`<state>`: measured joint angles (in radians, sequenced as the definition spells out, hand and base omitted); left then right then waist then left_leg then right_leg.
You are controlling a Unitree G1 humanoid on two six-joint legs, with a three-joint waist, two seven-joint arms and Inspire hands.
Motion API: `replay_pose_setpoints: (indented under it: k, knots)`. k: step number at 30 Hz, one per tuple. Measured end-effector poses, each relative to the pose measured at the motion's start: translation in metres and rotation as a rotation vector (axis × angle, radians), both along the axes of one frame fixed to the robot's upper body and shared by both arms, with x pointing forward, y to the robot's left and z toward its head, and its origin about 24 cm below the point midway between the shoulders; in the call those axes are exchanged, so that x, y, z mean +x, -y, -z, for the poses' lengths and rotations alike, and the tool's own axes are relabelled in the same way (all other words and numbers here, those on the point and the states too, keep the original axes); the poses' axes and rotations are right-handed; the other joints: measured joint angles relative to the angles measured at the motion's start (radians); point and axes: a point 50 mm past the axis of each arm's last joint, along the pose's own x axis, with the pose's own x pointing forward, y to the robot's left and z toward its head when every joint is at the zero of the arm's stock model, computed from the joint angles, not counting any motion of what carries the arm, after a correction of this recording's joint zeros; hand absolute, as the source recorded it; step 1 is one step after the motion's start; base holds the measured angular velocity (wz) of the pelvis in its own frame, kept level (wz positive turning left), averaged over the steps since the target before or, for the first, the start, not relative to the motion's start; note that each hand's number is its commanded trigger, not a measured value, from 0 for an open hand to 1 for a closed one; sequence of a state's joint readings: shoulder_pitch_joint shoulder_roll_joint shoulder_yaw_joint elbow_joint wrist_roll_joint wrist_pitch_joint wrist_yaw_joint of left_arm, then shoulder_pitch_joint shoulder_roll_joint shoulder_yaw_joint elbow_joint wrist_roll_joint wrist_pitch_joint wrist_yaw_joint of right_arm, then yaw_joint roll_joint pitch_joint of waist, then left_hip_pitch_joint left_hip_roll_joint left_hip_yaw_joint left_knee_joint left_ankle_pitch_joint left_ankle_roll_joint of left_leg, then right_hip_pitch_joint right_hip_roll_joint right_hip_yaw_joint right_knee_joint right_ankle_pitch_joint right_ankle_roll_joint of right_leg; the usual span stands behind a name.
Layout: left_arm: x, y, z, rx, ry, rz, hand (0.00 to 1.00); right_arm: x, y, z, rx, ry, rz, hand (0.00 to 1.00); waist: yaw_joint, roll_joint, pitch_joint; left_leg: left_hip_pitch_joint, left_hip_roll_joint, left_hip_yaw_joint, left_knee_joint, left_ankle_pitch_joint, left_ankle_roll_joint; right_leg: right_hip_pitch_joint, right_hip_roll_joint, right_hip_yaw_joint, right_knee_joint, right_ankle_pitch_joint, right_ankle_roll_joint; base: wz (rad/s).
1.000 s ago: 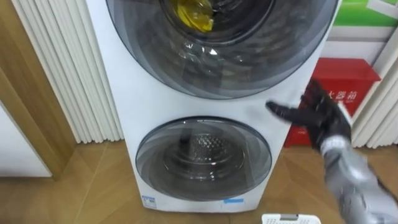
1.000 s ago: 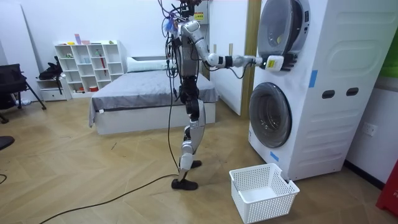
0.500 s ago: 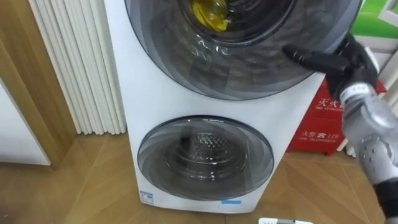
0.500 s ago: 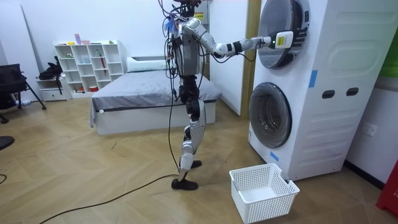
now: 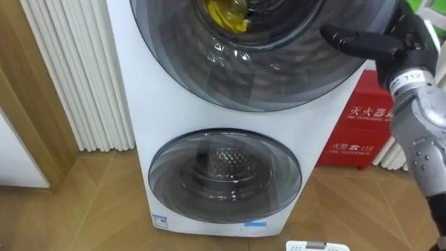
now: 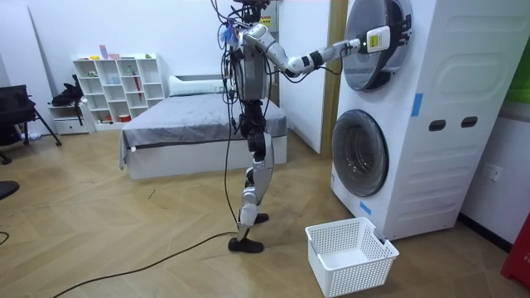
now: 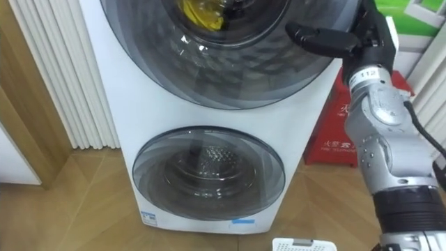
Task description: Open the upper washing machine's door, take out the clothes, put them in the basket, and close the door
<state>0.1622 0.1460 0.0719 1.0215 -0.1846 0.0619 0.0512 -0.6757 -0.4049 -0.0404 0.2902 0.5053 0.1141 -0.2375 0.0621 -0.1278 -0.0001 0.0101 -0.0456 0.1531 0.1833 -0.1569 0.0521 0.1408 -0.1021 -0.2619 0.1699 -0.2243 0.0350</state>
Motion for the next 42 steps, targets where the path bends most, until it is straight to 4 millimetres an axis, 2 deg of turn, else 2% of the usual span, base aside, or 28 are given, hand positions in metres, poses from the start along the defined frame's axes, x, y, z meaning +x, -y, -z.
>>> replay_pose_setpoints:
  k: [10, 14, 19, 25, 27, 31, 37, 42]
  knots:
    - [0.003, -0.002, -0.001, 0.025, -0.003, 0.062, 0.00, -0.025, -0.018, 0.011, -0.161, 0.034, -0.040, 0.00, 0.000, 0.002, -0.0006, 0.016, 0.003, 0.000, -0.002, 0.000, 0.000, 0.001, 0.000, 0.012, 0.001, 0.001, -0.001, -0.12]
    - [0.003, -0.002, -0.001, 0.041, -0.008, 0.061, 0.00, -0.035, -0.023, 0.018, -0.147, 0.049, -0.073, 0.00, -0.004, 0.007, -0.0003, 0.017, 0.003, 0.004, -0.002, 0.000, 0.000, 0.004, 0.000, 0.010, -0.001, 0.001, -0.001, 0.00]
    - [0.002, -0.001, -0.001, 0.054, -0.012, 0.059, 0.00, -0.057, -0.031, 0.030, -0.137, 0.083, -0.132, 0.00, -0.005, 0.025, -0.0008, 0.018, 0.004, 0.005, -0.003, -0.001, -0.002, 0.002, -0.001, 0.010, -0.001, 0.001, -0.001, -0.02]
    - [-0.002, -0.002, 0.000, 0.063, -0.018, 0.059, 0.00, -0.063, -0.037, 0.041, -0.145, 0.061, -0.202, 0.00, -0.017, 0.033, -0.0008, 0.014, 0.016, 0.006, -0.008, -0.002, -0.007, 0.003, 0.007, 0.005, 0.001, 0.015, -0.005, -0.05]
    - [-0.003, -0.004, -0.001, 0.067, -0.019, 0.059, 0.00, -0.065, -0.040, 0.041, -0.161, 0.064, -0.231, 0.00, -0.033, 0.034, -0.0022, 0.006, 0.017, 0.003, -0.001, -0.002, -0.007, -0.001, 0.010, 0.005, 0.001, 0.018, -0.007, 0.00]
    - [-0.006, -0.005, -0.001, 0.069, -0.013, 0.061, 0.00, -0.081, -0.046, 0.041, -0.195, 0.088, -0.275, 0.00, -0.039, 0.033, -0.0056, 0.002, 0.019, 0.005, 0.006, 0.001, -0.009, -0.005, 0.012, 0.007, 0.002, 0.020, -0.009, 0.00]
    - [-0.014, -0.006, 0.000, 0.067, -0.019, 0.058, 0.00, -0.087, -0.052, 0.031, -0.178, 0.137, -0.340, 0.00, -0.057, 0.033, -0.0055, 0.008, 0.020, 0.009, 0.005, 0.001, -0.009, 0.000, 0.012, 0.002, 0.001, 0.020, -0.009, 0.01]
    - [-0.014, -0.006, 0.000, 0.040, -0.002, 0.060, 0.00, -0.093, -0.055, 0.019, -0.204, 0.187, -0.384, 0.00, -0.058, 0.032, -0.0052, 0.017, 0.020, 0.013, -0.005, 0.001, -0.010, 0.001, 0.012, 0.006, 0.001, 0.020, -0.009, -0.05]
